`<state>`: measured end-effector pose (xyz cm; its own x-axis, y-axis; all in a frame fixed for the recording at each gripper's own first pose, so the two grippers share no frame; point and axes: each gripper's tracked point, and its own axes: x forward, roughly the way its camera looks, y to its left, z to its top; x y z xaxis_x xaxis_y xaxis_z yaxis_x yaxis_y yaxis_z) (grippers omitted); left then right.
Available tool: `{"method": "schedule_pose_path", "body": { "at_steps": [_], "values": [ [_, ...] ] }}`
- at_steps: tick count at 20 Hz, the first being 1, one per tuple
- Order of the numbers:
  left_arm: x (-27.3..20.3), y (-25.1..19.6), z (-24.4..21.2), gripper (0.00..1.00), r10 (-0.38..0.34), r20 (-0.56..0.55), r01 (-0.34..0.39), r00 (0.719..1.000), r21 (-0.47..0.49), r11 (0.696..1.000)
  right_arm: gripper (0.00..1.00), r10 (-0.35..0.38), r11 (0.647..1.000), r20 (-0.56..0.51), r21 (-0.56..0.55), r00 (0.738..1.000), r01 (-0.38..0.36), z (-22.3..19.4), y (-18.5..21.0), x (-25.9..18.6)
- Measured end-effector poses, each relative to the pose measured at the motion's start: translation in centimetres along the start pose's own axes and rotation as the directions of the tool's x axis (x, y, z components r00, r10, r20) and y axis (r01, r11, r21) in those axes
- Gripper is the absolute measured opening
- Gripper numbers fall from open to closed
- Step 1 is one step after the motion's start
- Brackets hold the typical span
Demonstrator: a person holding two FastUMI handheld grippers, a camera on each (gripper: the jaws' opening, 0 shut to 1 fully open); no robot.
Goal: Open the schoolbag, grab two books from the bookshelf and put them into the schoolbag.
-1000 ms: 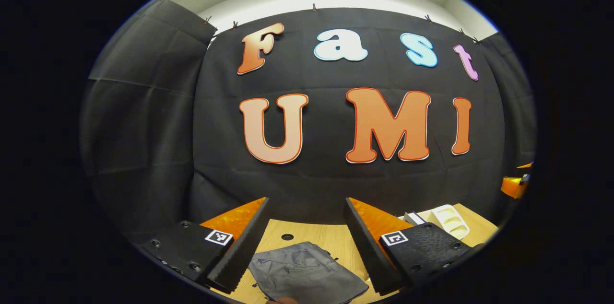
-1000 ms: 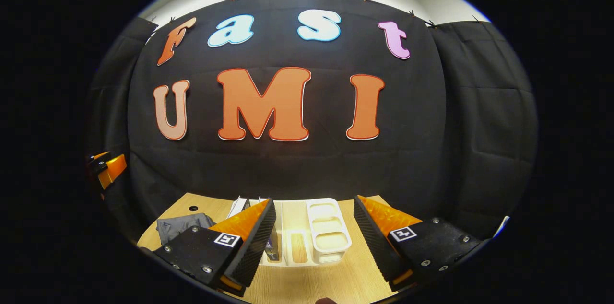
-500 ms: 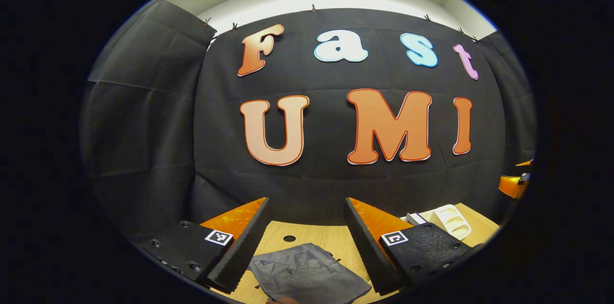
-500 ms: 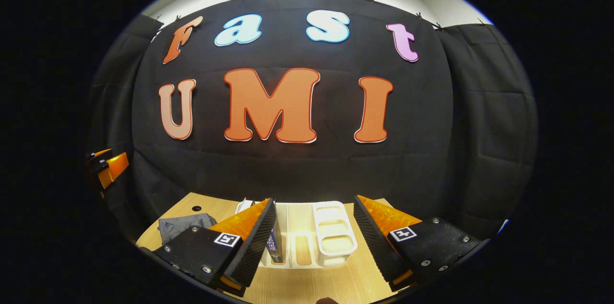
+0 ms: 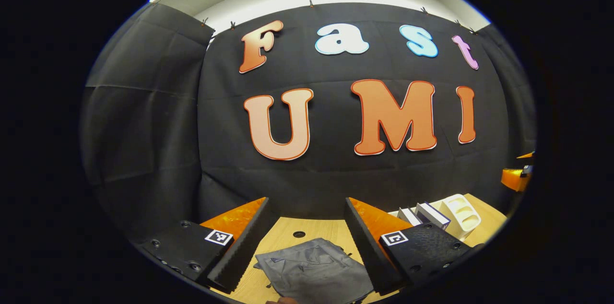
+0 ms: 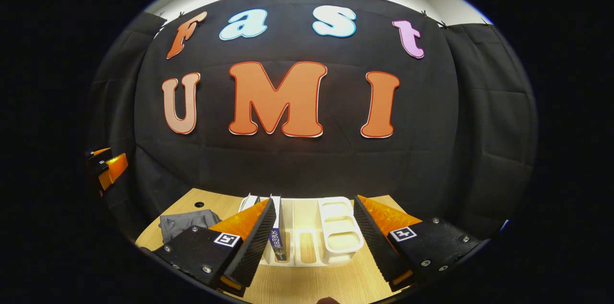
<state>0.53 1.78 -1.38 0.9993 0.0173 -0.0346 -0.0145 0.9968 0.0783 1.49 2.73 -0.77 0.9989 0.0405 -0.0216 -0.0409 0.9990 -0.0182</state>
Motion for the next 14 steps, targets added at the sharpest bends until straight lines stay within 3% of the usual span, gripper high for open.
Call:
{"method": "schedule_pose_path", "body": {
  "at_steps": [10, 14],
  "values": [
    [0.5, -1.6, -4.1, 1.0, -0.038, -0.061, 0.048, 0.997, 0.157, 0.986, 0.97, -0.05, 0.998, -0.05, -0.033, 0.998, 0.048, -2.6, -1.1, -0.2],
    [1.0, -2.5, -7.5, 0.97, -0.054, -0.106, 0.077, 0.993, 0.234, 0.969, 0.97, -0.051, 0.998, -0.098, -0.037, 0.994, 0.048, -4.6, -1.3, 0.1]
  ]
}}
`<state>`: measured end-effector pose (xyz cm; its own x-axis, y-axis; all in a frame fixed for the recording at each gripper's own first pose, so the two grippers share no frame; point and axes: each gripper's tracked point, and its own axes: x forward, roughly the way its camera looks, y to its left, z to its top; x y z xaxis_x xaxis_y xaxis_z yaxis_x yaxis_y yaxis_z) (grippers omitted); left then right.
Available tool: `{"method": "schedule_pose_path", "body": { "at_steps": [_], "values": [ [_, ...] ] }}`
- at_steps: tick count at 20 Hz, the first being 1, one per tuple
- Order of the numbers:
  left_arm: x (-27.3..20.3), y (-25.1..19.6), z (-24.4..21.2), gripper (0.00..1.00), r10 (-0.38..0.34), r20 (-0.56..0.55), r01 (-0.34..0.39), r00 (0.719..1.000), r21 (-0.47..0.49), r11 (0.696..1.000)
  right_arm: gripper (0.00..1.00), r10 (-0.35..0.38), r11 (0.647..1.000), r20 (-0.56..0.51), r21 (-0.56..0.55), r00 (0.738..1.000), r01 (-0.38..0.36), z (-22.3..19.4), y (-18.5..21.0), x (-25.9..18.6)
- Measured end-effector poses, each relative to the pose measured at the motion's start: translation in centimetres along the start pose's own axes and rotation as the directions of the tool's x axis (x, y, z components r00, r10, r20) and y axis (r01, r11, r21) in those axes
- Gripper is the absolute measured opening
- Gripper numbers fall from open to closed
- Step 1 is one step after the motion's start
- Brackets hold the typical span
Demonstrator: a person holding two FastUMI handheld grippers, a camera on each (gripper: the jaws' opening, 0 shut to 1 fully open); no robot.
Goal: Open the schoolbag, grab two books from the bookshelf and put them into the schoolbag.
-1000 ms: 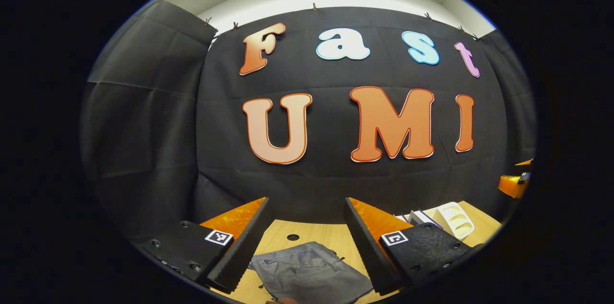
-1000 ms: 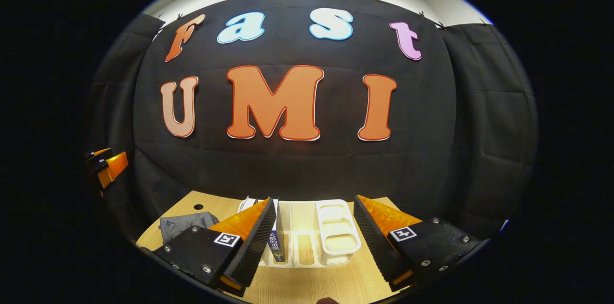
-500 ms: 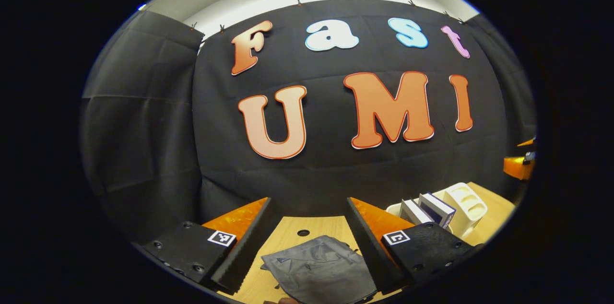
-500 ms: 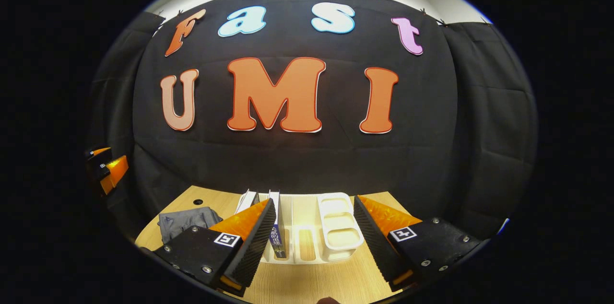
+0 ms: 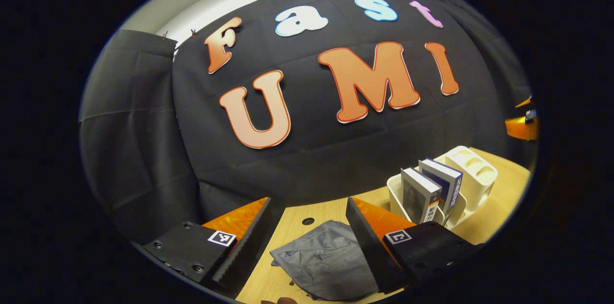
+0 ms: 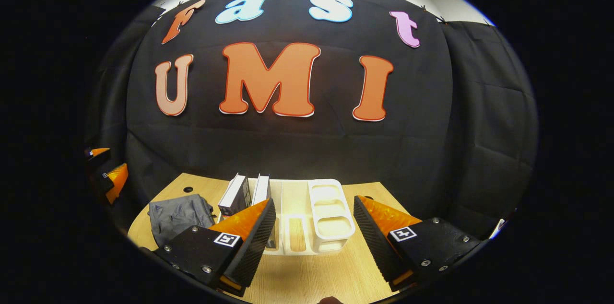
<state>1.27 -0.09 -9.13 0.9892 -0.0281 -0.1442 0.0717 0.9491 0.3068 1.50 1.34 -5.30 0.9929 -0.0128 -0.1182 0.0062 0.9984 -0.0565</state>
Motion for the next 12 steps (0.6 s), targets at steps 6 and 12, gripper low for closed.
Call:
{"method": "schedule_pose_path", "body": {
  "at_steps": [6, 12],
  "values": [
    [0.5, -4.9, -7.6, 0.97, -0.082, -0.129, 0.103, 0.988, 0.165, 0.981, 0.97, -0.015, 0.999, -0.06, -0.033, 0.998, 0.013, -2.6, -0.7, 0.5],
    [-0.4, -7.7, -14.4, 0.97, -0.13, -0.244, 0.194, 0.961, 0.263, 0.945, 0.97, -0.012, 0.999, -0.128, -0.039, 0.992, 0.007, -5.4, -1.1, 0.9]
  ]
}}
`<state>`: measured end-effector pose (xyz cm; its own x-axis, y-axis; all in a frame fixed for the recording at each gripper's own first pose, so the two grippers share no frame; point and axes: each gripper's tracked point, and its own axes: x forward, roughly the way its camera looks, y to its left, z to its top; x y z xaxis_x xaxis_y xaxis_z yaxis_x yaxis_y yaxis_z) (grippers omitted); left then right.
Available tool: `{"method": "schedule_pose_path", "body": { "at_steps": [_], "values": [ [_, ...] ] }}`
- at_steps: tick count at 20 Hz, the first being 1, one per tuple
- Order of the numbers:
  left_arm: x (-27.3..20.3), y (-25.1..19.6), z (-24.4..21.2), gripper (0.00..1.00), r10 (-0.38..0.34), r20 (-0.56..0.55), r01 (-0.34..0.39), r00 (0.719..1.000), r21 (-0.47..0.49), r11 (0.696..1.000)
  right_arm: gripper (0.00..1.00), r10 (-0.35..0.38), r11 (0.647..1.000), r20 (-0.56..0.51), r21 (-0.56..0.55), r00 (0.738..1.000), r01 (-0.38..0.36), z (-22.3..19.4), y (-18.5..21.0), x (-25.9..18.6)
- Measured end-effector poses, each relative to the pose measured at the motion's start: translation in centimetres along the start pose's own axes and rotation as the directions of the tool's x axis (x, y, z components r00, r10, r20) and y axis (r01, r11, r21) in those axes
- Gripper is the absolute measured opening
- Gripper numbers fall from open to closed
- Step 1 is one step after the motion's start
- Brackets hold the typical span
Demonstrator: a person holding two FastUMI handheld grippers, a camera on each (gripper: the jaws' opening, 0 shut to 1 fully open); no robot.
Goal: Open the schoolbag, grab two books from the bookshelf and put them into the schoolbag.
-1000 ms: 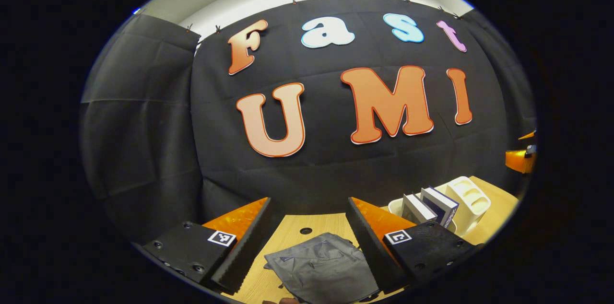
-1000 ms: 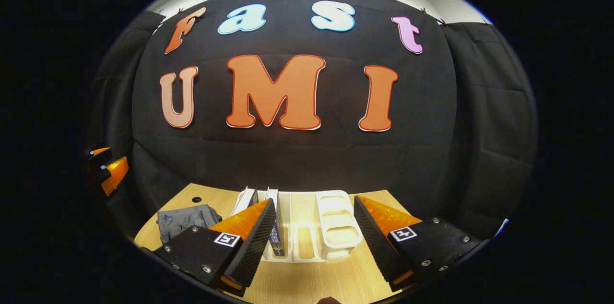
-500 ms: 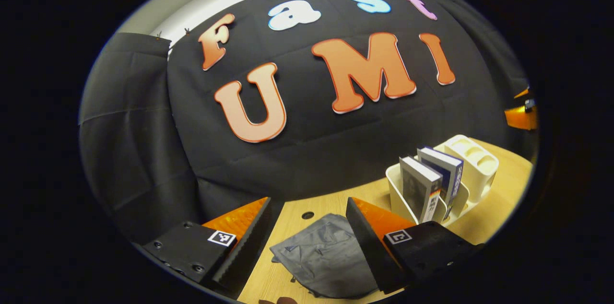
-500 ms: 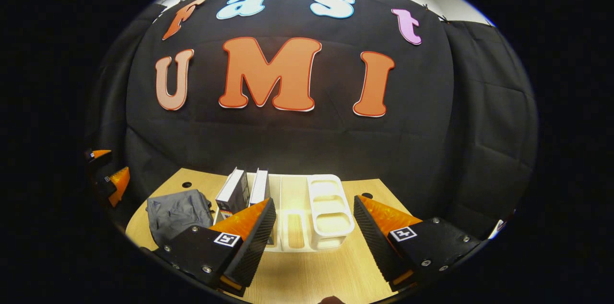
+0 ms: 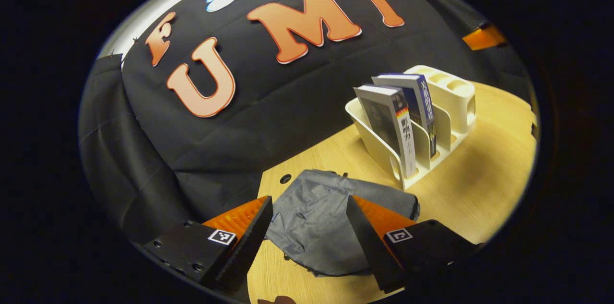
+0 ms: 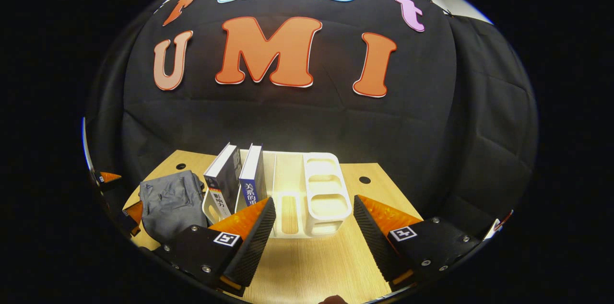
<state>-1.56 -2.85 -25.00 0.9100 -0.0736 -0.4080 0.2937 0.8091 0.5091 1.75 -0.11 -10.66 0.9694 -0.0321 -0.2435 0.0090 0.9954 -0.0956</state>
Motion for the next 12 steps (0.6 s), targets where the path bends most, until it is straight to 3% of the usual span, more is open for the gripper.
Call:
{"method": "schedule_pose_path", "body": {
  "at_steps": [5, 12],
  "values": [
    [0.5, -4.1, -4.9, 0.97, -0.073, -0.096, 0.081, 0.993, 0.085, 0.993, 0.98, 0.001, 1.0, -0.057, -0.012, 0.998, -0.002, -2.3, -0.3, 0.6],
    [0.7, -9.5, -8.0, 0.97, -0.171, -0.171, 0.202, 0.97, 0.18, 0.963, 0.98, 0.002, 1.0, -0.12, -0.006, 0.993, -0.003, -4.4, -0.5, 1.5]
  ]
}}
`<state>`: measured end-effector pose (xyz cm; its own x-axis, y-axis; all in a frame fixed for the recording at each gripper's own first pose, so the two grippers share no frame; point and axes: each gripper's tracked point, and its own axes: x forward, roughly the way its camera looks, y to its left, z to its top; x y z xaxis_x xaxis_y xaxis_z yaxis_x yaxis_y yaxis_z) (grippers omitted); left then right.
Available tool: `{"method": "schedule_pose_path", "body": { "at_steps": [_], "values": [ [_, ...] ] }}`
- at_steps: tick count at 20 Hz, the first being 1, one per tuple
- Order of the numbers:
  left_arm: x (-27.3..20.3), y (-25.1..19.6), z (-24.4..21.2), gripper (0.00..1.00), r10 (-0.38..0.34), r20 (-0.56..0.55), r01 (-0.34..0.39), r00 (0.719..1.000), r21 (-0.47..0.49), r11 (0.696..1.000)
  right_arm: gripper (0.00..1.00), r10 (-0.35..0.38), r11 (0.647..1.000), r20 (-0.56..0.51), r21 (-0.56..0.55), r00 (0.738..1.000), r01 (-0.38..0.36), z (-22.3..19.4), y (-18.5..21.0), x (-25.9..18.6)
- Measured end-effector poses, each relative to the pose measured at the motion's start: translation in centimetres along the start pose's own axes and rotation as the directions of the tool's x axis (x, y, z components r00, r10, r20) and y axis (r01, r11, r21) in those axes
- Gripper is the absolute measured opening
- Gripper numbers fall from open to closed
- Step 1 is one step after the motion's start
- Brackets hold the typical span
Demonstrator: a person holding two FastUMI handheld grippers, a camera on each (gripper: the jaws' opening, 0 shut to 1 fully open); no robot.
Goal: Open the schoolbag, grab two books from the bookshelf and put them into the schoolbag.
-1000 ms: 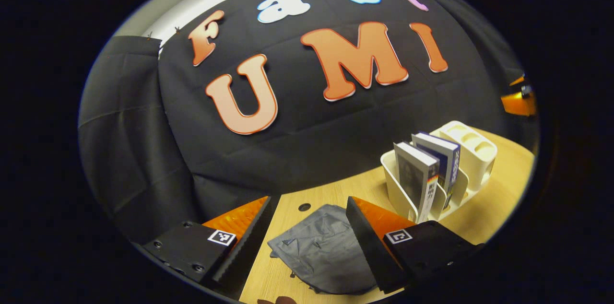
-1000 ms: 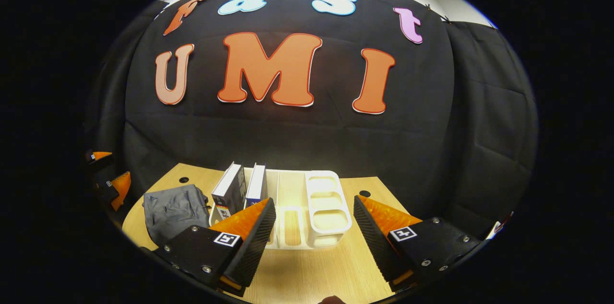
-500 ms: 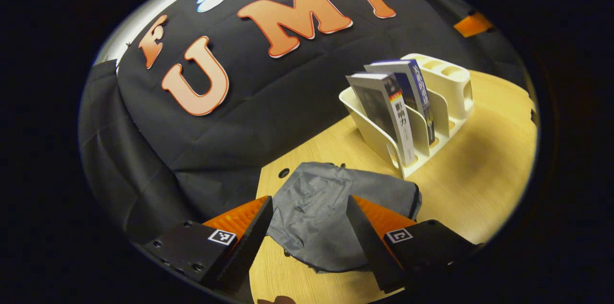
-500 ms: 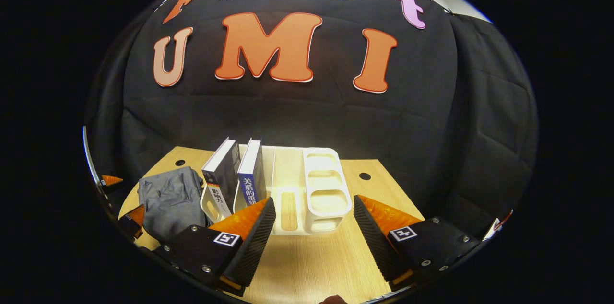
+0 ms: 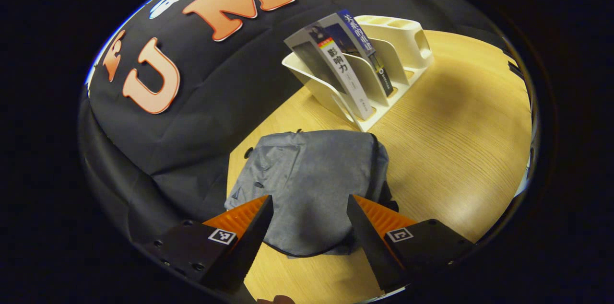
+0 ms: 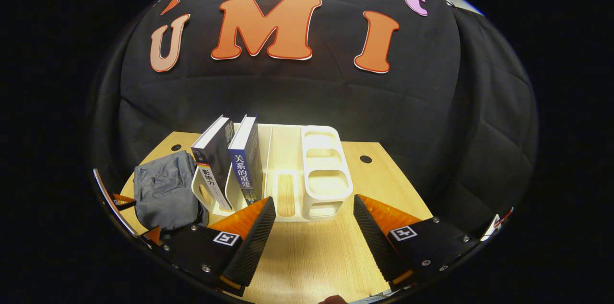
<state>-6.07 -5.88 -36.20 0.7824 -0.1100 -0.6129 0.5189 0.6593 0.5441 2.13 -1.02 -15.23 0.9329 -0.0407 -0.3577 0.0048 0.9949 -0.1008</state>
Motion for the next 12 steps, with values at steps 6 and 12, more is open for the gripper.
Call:
{"method": "schedule_pose_path", "body": {
  "at_steps": [6, 12],
  "values": [
    [1.5, -1.9, -1.4, 0.98, -0.035, -0.047, 0.038, 0.998, 0.065, 0.997, 0.98, -0.003, 1.0, -0.044, -0.008, 0.999, 0.003, -1.4, -0.4, 0.7],
    [2.8, -1.1, -1.9, 0.98, -0.027, -0.092, 0.036, 0.995, 0.091, 0.995, 0.98, -0.016, 1.0, -0.069, 0.004, 0.998, 0.016, -2.1, -1.1, 1.2]
  ]
}}
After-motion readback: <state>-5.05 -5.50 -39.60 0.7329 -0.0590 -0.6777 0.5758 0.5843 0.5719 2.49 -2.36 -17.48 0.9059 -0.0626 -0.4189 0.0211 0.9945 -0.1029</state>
